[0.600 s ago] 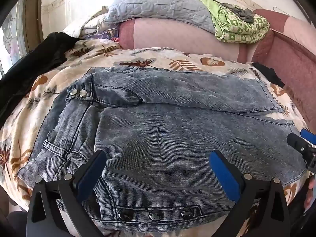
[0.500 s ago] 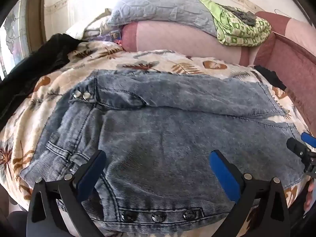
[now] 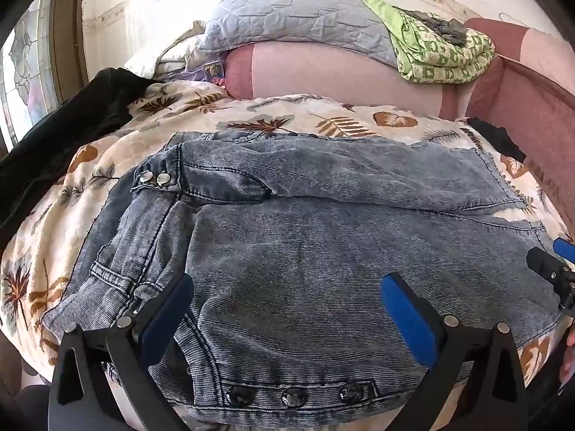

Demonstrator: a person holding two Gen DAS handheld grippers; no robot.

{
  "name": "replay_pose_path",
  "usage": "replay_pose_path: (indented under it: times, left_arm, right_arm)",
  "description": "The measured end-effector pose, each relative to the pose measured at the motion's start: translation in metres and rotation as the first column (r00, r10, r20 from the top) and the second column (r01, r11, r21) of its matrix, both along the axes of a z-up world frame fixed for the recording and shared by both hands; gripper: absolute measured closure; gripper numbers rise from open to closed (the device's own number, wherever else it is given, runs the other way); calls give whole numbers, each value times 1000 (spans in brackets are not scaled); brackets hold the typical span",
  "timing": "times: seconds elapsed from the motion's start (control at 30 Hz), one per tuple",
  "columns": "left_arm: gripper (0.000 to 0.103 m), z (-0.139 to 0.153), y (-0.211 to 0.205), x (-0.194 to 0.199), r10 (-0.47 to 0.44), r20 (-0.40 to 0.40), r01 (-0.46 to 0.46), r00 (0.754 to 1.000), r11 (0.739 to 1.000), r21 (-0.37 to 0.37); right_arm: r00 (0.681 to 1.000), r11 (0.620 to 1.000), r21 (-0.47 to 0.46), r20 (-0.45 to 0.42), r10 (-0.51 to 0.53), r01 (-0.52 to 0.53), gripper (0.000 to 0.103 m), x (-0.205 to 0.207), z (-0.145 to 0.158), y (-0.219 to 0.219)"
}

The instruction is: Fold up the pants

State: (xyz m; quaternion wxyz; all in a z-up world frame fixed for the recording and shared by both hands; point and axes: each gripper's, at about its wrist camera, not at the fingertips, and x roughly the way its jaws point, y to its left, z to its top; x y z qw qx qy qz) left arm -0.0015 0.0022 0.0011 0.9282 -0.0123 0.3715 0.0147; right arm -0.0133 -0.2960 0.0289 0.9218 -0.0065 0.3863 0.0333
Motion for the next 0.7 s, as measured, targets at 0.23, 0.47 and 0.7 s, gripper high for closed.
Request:
replay_pose_path:
  times: [0.23,0.47,0.7]
  left_arm:
    - [0,1,1,1,7,-2,-7,1000,1000,-9]
    - [0,1,1,1,8,0,-8,1000,1000,-6]
    - [0,1,2,1,9,2,-9,1000,1000,-7]
  right_arm:
    - [1000,1000,2,-1,0,0,0,0,1,-1]
    - [1000,1000,8,-3,-2,2,0,0,2,-1]
    - [1000,1000,8,-1,-3,3,0,0,2,-2]
